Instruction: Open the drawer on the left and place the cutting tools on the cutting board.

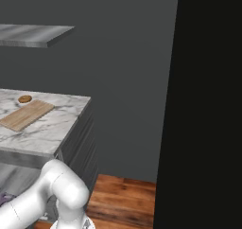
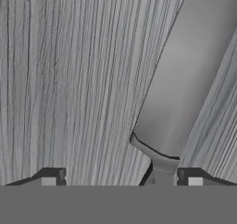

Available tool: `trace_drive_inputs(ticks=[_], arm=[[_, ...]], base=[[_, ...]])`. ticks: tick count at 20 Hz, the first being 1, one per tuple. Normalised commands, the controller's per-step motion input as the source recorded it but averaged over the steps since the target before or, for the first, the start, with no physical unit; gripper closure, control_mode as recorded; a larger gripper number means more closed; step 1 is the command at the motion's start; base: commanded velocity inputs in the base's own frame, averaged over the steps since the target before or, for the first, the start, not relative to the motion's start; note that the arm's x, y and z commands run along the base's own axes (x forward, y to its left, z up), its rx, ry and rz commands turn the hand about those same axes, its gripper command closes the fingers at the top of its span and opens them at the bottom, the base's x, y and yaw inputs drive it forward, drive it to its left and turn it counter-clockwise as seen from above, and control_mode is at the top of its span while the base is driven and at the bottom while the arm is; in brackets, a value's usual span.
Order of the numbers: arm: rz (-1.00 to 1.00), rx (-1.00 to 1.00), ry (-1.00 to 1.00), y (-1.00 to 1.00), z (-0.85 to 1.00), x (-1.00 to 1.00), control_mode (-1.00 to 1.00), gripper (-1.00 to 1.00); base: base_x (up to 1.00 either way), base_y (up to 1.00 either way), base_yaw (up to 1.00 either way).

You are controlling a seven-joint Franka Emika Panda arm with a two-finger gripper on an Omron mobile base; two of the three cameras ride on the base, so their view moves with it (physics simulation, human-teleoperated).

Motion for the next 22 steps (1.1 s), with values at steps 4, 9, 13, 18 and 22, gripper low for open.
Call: trace_drive_inputs(ticks=[4,9,13,18,22], arm=[[0.00,0.00,0.00,0.00,-0.14,-0.28,-1.00,-1.00],[0.00,0.00,0.00,0.00,-0.19,-0.43,-1.00,-1.00],[0.00,0.00,0.00,-0.08,-0.09,-0.34,-1.00,-1.00],[0.00,0.03,0.00,-0.14,0.00,0.02,-1.00,-1.00],[0.00,0.02,0.00,-0.17,0.00,0.09,-1.00,-1.00]], base=[[0.00,0.00,0.00],[0.00,0.00,0.00],[0.00,0.00,0.00],[0.00,0.00,0.00],[0.00,0.00,0.00]])
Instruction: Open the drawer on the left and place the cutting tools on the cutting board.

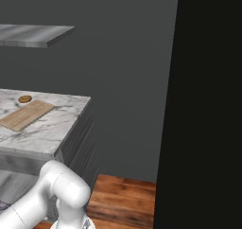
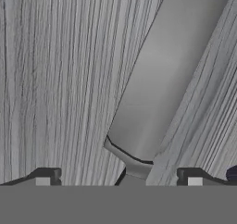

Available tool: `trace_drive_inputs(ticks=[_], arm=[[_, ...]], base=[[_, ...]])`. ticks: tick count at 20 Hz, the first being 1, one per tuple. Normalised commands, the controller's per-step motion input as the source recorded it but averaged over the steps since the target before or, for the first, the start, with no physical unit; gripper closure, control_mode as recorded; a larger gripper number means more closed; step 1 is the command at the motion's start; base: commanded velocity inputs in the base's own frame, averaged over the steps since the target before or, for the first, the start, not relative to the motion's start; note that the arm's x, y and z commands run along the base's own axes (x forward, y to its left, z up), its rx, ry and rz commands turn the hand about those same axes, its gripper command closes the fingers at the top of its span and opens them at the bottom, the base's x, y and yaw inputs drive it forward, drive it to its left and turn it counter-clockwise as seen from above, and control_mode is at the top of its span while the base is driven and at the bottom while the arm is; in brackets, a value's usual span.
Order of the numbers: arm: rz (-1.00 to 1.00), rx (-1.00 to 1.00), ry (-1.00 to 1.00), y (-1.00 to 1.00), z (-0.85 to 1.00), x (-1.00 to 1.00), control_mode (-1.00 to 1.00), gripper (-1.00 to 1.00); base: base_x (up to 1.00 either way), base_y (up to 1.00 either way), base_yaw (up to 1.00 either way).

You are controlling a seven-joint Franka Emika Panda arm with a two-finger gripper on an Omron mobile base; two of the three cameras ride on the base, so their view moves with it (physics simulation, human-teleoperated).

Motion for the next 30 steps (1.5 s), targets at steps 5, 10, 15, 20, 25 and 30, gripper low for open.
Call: trace_drive_inputs(ticks=[5,10,15,20,25,30], arm=[[0.00,0.00,0.00,-0.15,-0.04,0.00,-1.00,-1.00],[0.00,0.00,0.00,-0.09,-0.32,0.00,-1.00,-1.00],[0.00,0.00,0.00,0.00,-0.41,0.00,-1.00,1.00],[0.00,0.03,0.00,0.00,-0.32,0.00,-1.00,1.00],[0.00,0.08,0.00,-0.03,0.02,-0.01,-1.00,1.00],[0.00,0.13,0.00,-0.12,0.72,-0.20,-1.00,1.00]], base=[[0.00,0.00,0.00],[0.00,0.00,0.00],[0.00,0.00,0.00],[0.00,0.00,0.00],[0.00,0.00,0.00],[0.00,0.00,0.00]])
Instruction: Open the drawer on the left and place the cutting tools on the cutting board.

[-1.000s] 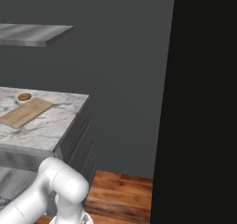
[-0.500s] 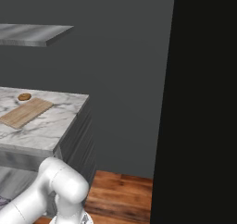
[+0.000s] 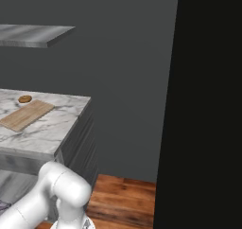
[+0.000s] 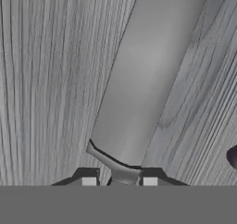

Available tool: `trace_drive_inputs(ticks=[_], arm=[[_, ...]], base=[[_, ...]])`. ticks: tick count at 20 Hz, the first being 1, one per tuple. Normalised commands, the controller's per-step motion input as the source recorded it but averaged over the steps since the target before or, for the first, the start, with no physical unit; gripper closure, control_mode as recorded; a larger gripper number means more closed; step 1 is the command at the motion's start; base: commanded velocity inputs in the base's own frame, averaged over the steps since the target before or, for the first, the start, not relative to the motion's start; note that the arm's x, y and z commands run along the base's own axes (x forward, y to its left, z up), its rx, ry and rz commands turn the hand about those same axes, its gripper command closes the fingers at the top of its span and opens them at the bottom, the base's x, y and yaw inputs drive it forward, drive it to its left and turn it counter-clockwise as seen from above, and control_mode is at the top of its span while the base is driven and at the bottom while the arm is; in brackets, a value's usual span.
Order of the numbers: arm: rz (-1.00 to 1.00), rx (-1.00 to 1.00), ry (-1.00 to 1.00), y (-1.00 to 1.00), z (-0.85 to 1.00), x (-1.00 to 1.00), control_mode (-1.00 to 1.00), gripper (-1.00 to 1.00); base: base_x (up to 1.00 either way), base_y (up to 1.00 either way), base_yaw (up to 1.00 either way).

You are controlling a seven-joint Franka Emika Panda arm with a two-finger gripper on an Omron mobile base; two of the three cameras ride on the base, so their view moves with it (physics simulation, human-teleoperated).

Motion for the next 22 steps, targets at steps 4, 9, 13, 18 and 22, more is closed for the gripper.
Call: trace_drive_inputs(ticks=[4,9,13,18,22], arm=[[0.00,0.11,0.00,-0.30,1.00,-0.32,-1.00,1.00],[0.00,0.04,-0.01,-0.51,1.00,-0.30,-1.00,1.00],[-0.02,0.00,-0.02,-0.82,1.00,-0.07,-1.00,1.00],[-0.02,0.00,-0.01,-0.79,1.00,0.26,-1.00,1.00],[-0.03,0.00,-0.01,-0.71,1.00,0.84,-1.00,1.00]], base=[[0.00,0.00,0.00],[0.00,0.00,0.00],[0.00,0.00,0.00],[0.00,0.00,0.00],[0.00,0.00,0.00]])
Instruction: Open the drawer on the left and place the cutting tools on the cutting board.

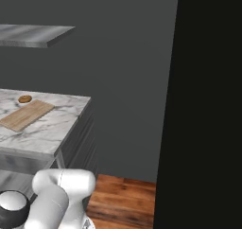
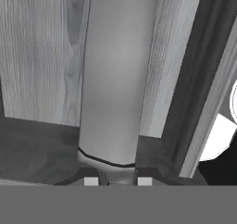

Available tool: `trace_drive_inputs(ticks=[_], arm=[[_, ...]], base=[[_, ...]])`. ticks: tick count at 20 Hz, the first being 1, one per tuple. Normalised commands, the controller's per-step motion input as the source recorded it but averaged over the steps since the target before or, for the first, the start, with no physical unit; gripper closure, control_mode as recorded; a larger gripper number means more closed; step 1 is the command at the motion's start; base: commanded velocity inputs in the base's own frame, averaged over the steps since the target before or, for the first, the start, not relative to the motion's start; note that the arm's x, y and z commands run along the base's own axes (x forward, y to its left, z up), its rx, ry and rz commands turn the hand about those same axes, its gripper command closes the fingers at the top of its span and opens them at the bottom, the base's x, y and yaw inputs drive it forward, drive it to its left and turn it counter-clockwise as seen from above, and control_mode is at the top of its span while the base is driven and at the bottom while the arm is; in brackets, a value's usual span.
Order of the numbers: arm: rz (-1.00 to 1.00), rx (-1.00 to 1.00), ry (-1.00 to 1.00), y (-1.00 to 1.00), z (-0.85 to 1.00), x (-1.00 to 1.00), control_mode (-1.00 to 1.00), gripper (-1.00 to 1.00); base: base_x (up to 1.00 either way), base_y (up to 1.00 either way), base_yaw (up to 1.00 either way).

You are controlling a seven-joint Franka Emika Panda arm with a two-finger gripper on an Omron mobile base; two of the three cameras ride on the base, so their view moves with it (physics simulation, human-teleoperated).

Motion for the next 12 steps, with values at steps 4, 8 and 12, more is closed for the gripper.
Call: trace_drive_inputs(ticks=[4,8,12], arm=[[-0.04,0.00,0.00,-0.46,1.00,1.00,-1.00,1.00],[-0.05,0.00,0.00,-0.21,0.99,1.00,-1.00,1.00],[-0.01,-0.01,0.00,-0.01,0.69,1.00,-1.00,1.00]], base=[[0.00,0.00,0.00],[0.00,0.00,0.00],[0.00,0.00,0.00]])
